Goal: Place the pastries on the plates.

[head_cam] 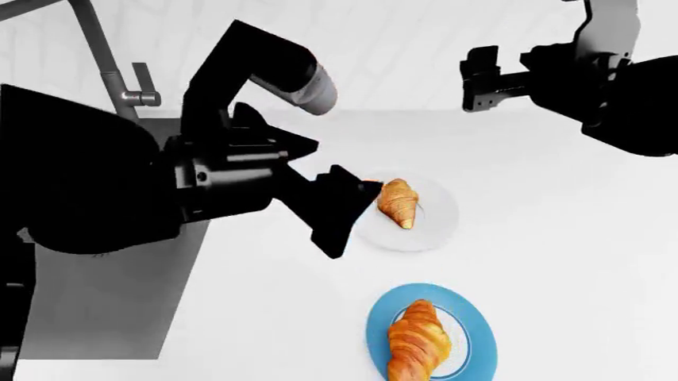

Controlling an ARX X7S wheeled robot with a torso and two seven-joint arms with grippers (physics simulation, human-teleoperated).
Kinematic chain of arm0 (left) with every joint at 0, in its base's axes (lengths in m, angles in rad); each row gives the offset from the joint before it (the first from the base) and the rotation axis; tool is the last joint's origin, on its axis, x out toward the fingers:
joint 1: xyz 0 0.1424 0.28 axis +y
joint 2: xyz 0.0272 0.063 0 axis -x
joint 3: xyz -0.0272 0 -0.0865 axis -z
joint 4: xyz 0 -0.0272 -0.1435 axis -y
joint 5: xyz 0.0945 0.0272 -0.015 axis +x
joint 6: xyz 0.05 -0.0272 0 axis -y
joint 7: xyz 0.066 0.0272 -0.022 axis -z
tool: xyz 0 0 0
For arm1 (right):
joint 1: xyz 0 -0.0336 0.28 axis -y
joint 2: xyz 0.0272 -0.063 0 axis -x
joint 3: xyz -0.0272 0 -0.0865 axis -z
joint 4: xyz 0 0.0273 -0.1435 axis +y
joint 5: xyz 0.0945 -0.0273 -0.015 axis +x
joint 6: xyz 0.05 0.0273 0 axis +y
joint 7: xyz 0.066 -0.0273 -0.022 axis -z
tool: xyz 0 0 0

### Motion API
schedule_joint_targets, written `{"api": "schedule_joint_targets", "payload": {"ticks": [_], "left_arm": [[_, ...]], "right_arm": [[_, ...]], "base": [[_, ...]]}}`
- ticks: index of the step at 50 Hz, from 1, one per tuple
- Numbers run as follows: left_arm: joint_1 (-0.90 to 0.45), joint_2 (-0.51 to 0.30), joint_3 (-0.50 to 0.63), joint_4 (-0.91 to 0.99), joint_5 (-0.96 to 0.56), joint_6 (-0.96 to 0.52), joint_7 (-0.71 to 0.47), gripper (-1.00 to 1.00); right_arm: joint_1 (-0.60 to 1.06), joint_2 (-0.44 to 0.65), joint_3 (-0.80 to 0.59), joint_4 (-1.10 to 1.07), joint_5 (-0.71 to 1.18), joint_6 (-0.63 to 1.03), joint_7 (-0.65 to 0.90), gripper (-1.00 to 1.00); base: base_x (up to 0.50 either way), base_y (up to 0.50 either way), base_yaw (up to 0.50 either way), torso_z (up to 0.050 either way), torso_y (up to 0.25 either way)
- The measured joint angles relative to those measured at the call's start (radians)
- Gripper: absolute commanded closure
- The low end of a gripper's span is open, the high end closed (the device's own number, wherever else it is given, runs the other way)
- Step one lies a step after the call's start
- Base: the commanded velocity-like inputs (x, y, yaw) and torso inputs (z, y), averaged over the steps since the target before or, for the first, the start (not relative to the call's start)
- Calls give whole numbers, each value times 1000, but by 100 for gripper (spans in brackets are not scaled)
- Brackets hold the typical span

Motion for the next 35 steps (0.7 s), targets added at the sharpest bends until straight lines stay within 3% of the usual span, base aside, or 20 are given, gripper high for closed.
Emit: {"api": "schedule_joint_targets", "payload": {"ticks": [17,35], "left_arm": [[-98,-81,-11,-137,298,71,36,-100],[-185,-92,4,-223,405,92,2,-100]], "right_arm": [[54,61,60,-32,24,7,53,-100],[139,75,62,-31,10,28,64,-100]], "base": [[0,0,0,0,0],[0,0,0,0,0]]}}
